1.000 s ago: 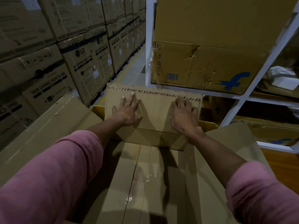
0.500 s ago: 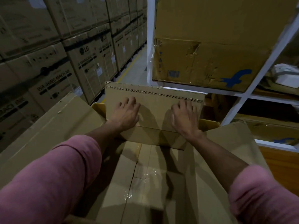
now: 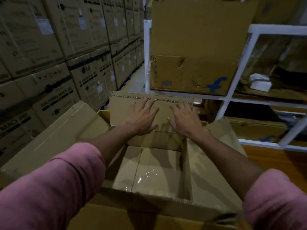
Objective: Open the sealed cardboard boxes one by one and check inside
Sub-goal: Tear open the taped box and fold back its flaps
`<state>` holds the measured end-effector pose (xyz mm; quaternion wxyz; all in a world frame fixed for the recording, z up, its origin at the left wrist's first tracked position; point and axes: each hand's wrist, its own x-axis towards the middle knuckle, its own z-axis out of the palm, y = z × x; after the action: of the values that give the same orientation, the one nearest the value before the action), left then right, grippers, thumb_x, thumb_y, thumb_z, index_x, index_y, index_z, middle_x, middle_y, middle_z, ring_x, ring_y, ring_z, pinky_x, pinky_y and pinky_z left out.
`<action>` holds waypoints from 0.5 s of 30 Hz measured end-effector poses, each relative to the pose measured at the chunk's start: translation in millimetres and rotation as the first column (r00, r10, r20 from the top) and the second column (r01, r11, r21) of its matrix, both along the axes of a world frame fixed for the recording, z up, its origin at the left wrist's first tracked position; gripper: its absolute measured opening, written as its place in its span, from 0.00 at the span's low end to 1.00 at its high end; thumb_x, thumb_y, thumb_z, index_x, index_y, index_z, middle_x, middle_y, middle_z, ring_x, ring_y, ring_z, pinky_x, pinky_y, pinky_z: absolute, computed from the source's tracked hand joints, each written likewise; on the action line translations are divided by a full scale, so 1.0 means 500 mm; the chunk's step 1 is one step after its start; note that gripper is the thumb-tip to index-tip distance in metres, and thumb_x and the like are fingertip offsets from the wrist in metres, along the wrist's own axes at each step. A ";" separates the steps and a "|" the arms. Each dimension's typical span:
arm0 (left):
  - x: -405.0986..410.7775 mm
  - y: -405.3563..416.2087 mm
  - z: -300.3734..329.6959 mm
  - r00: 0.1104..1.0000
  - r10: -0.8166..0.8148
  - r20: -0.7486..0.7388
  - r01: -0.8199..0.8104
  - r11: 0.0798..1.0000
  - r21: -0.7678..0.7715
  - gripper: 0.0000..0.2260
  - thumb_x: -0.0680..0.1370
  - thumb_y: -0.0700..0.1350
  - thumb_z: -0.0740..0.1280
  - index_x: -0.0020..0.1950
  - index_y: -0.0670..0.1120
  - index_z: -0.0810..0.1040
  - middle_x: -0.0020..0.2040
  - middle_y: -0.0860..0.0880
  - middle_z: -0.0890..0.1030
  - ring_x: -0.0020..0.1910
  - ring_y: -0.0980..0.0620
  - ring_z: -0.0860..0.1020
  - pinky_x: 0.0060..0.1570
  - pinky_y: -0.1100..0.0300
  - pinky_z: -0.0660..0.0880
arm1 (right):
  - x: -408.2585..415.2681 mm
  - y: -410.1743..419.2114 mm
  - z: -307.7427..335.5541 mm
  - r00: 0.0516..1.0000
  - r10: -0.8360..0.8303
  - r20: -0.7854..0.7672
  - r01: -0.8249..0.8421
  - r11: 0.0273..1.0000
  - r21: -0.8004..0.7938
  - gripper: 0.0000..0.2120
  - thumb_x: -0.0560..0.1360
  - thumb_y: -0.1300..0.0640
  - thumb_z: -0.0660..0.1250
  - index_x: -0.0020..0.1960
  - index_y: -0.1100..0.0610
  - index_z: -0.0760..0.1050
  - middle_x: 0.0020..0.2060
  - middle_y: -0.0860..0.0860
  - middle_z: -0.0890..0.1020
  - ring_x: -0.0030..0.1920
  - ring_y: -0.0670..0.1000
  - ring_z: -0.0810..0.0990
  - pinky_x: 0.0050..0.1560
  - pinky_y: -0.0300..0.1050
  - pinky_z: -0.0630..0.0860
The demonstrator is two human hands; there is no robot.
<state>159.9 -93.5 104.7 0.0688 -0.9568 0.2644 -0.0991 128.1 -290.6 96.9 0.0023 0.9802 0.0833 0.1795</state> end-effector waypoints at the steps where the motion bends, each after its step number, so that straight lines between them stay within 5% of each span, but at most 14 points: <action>1: -0.028 -0.010 0.010 1.000 0.001 -0.002 -0.001 1.000 -0.026 0.32 0.81 0.63 0.60 0.80 0.50 0.55 0.83 0.45 0.47 0.81 0.40 0.47 0.73 0.29 0.52 | -0.029 -0.006 0.013 0.999 -0.020 0.031 0.020 1.000 0.001 0.28 0.80 0.40 0.60 0.75 0.52 0.65 0.70 0.55 0.72 0.71 0.59 0.68 0.68 0.62 0.66; 10: -0.263 -0.133 0.020 0.994 -0.103 0.021 0.105 0.956 -0.274 0.34 0.80 0.67 0.54 0.81 0.52 0.50 0.83 0.47 0.40 0.81 0.40 0.40 0.72 0.24 0.44 | -0.307 -0.090 0.045 0.976 -0.207 0.070 0.203 0.977 0.061 0.36 0.78 0.30 0.54 0.80 0.48 0.54 0.80 0.54 0.58 0.81 0.59 0.50 0.75 0.74 0.48; 15: -0.351 -0.251 0.021 0.978 -0.207 0.018 0.204 0.945 -0.256 0.37 0.80 0.68 0.54 0.82 0.54 0.44 0.83 0.47 0.36 0.81 0.38 0.37 0.71 0.23 0.43 | -0.434 -0.189 0.064 0.941 -0.338 0.027 0.333 0.936 0.119 0.37 0.79 0.29 0.50 0.82 0.46 0.51 0.82 0.52 0.54 0.82 0.57 0.44 0.76 0.73 0.41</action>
<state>-15.5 -219.1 115.0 -0.0674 -0.9254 0.3479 -0.1348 -88.7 -385.0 128.9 -0.0203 0.9742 -0.0954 0.2037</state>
